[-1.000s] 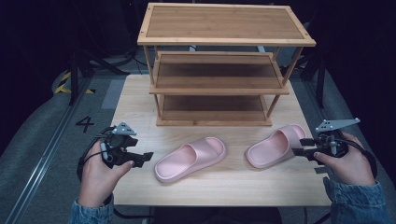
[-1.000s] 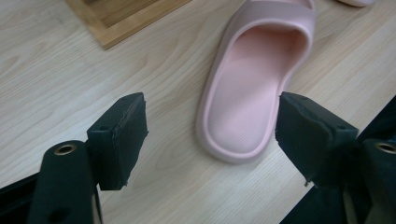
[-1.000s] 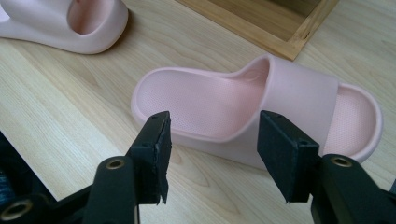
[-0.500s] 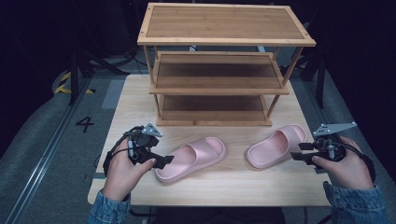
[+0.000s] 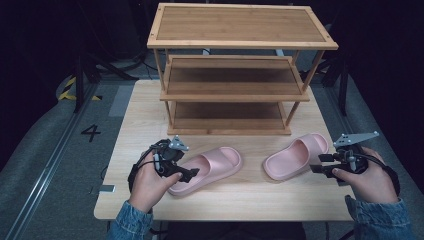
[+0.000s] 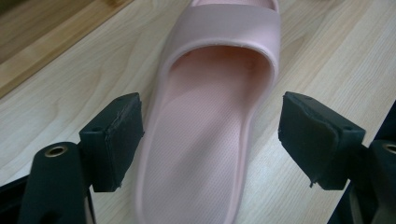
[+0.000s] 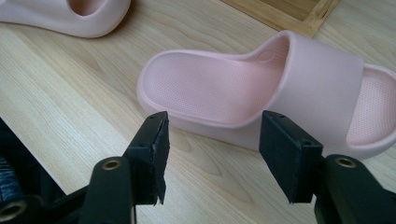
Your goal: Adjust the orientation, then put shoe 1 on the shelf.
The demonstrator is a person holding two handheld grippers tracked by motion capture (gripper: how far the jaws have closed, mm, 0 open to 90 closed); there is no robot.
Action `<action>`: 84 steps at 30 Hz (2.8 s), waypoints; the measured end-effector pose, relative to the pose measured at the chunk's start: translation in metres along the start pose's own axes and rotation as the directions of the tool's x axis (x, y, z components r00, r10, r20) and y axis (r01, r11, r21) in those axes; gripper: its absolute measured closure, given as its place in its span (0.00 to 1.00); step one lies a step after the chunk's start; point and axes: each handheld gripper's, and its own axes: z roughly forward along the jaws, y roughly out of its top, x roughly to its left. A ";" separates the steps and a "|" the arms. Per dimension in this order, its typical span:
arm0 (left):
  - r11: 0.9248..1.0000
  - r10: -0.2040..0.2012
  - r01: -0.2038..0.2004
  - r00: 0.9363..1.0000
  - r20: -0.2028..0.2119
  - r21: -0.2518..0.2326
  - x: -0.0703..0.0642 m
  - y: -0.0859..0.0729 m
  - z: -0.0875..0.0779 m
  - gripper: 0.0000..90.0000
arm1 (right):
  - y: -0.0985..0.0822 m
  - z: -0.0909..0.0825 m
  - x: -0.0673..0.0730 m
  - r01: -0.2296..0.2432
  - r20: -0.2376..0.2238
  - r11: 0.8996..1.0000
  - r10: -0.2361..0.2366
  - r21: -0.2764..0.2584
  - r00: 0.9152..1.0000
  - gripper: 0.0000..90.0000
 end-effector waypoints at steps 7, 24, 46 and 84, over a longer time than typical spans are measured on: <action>0.999 0.026 -0.028 0.999 0.034 0.042 -0.007 -0.001 0.024 0.34 | 0.000 0.001 0.000 0.007 0.001 1.000 -0.007 0.002 1.000 0.48; 0.990 0.109 -0.114 0.992 0.067 0.080 -0.026 0.000 0.058 0.72 | 0.001 0.005 0.002 0.018 -0.015 1.000 -0.017 0.016 1.000 0.48; 0.967 0.184 -0.197 0.979 0.092 0.160 -0.027 0.015 0.030 0.93 | 0.000 0.011 0.001 0.017 -0.021 0.999 -0.016 0.031 1.000 0.48; 0.964 0.257 -0.261 0.964 0.074 0.044 -0.028 0.113 -0.080 0.93 | -0.008 0.003 -0.001 -0.003 -0.001 1.000 0.003 0.013 1.000 0.50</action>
